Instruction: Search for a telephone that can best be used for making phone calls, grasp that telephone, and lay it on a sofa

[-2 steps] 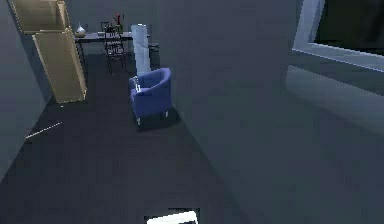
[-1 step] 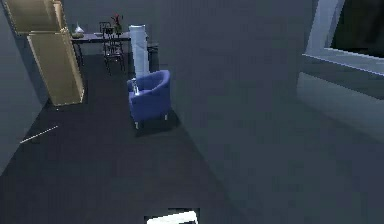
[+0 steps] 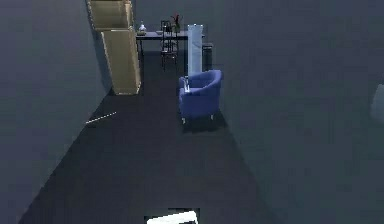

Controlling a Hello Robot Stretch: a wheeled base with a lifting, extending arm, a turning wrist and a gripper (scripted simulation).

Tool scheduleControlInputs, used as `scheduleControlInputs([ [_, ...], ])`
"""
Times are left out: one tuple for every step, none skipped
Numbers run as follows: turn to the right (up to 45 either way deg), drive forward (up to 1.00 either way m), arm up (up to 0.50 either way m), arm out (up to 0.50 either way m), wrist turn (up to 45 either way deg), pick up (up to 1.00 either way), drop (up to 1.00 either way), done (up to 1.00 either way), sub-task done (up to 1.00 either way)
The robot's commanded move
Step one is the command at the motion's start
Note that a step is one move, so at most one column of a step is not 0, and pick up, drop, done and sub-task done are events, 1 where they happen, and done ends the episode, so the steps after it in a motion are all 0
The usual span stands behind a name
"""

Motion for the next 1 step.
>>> scheduleControlInputs([
  [0.0, 0.95, 0.00, 0.00, 0.0, 0.00, 0.00, 0.00, 0.00],
])
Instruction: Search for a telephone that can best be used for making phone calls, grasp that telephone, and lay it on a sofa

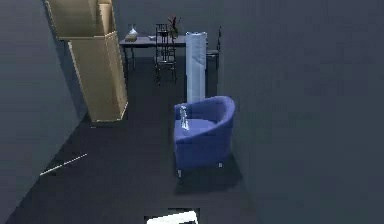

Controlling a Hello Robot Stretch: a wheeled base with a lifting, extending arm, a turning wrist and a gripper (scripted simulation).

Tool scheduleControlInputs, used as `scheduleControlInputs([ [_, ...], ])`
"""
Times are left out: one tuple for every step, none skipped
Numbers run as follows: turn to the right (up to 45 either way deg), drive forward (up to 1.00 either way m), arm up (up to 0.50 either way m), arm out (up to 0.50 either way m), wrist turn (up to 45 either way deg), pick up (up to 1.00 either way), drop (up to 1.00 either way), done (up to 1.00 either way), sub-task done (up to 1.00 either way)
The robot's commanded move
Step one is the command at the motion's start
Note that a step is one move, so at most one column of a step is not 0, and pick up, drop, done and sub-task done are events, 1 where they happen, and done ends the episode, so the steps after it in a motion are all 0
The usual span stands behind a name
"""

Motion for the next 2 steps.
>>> scheduleControlInputs([
  [-27.0, 0.00, 0.00, 0.00, 0.0, 0.00, 0.00, 0.00, 0.00],
  [0.0, 1.00, 0.00, 0.00, 0.0, 0.00, 0.00, 0.00, 0.00],
])
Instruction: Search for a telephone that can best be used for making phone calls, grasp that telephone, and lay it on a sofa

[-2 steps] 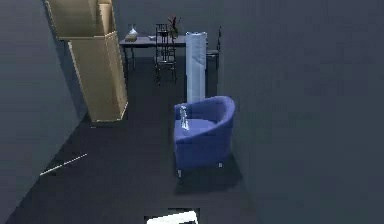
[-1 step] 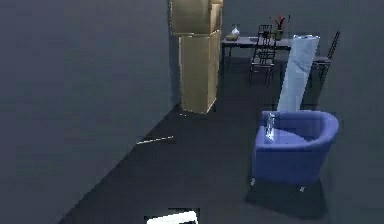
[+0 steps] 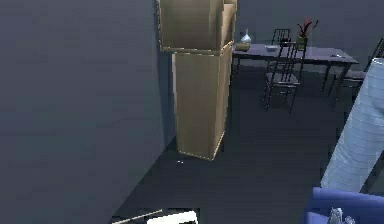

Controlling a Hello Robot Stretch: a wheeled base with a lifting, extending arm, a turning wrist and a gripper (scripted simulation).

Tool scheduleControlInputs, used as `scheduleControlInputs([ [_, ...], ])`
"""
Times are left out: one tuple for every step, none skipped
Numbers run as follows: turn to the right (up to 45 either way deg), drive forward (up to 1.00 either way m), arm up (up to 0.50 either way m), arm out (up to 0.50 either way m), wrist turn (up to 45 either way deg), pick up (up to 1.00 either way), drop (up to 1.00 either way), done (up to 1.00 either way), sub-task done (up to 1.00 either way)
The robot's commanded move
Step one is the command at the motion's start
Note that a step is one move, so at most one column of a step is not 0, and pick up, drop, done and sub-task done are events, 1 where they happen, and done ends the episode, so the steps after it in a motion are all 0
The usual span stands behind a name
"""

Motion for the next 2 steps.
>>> scheduleControlInputs([
  [-6.0, 0.00, 0.00, 0.00, 0.0, 0.00, 0.00, 0.00, 0.00],
  [0.0, 0.30, 0.00, 0.00, 0.0, 0.00, 0.00, 0.00, 0.00],
])
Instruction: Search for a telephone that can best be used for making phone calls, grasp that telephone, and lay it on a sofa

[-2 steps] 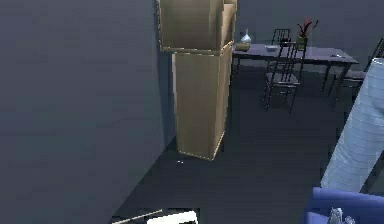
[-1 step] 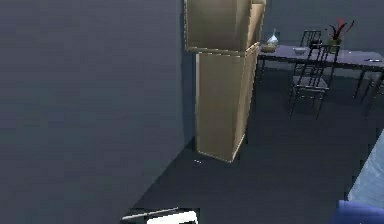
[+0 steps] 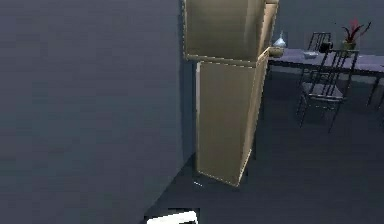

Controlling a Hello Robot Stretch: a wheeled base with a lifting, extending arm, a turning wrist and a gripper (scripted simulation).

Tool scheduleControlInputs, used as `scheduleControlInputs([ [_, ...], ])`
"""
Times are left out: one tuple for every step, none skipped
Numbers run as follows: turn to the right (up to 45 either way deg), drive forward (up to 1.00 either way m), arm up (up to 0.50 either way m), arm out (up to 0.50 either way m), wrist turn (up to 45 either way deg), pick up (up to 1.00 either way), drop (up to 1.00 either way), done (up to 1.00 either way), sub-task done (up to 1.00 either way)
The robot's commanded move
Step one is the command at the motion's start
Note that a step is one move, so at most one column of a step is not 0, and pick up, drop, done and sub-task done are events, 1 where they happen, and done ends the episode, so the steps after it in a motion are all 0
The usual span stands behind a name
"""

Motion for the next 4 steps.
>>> scheduleControlInputs([
  [12.0, 0.00, 0.00, 0.00, 0.0, 0.00, 0.00, 0.00, 0.00],
  [0.0, 0.20, 0.00, 0.00, 0.0, 0.00, 0.00, 0.00, 0.00],
  [27.0, 0.00, 0.00, 0.00, 0.0, 0.00, 0.00, 0.00, 0.00],
  [0.0, 1.00, 0.00, 0.00, 0.0, 0.00, 0.00, 0.00, 0.00],
])
